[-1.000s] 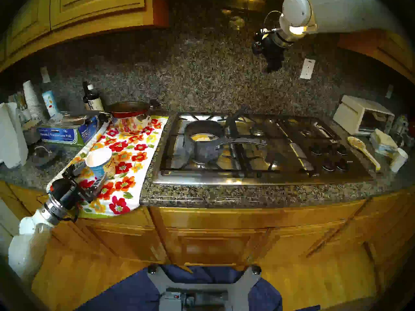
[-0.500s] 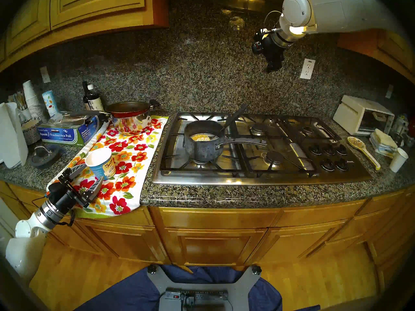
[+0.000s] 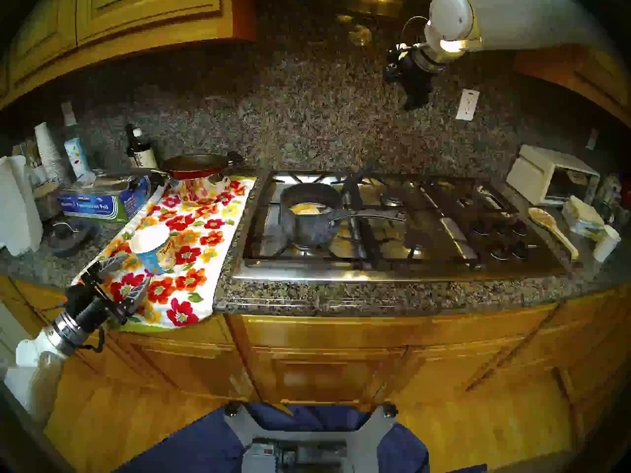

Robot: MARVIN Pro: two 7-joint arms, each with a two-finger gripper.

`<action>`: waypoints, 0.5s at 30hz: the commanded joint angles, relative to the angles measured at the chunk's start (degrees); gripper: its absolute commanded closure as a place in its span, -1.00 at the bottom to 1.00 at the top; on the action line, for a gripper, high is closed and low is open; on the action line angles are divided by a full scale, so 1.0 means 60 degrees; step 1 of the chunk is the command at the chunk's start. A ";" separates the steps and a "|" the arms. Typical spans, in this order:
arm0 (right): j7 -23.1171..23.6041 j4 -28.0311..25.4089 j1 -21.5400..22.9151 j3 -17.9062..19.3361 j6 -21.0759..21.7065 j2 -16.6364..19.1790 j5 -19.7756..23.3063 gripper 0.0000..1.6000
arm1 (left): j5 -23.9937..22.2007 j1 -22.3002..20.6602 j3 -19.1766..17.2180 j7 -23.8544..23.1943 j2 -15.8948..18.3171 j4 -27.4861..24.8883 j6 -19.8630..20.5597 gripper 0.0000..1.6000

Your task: Pour oats into pot and stir with a spoon

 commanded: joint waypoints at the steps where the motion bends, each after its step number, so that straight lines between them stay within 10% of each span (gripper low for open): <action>1: -0.0101 0.0298 0.0357 0.0027 0.0069 0.0025 0.0000 -1.00 | -0.0300 0.0247 -0.0515 -0.0086 0.0045 -0.0290 -0.0015 -1.00; 15: -0.0097 0.0299 0.0355 0.0042 0.0076 0.0033 -0.0014 -1.00 | -0.0549 0.0414 -0.0753 -0.0330 0.0032 -0.0432 0.0268 -1.00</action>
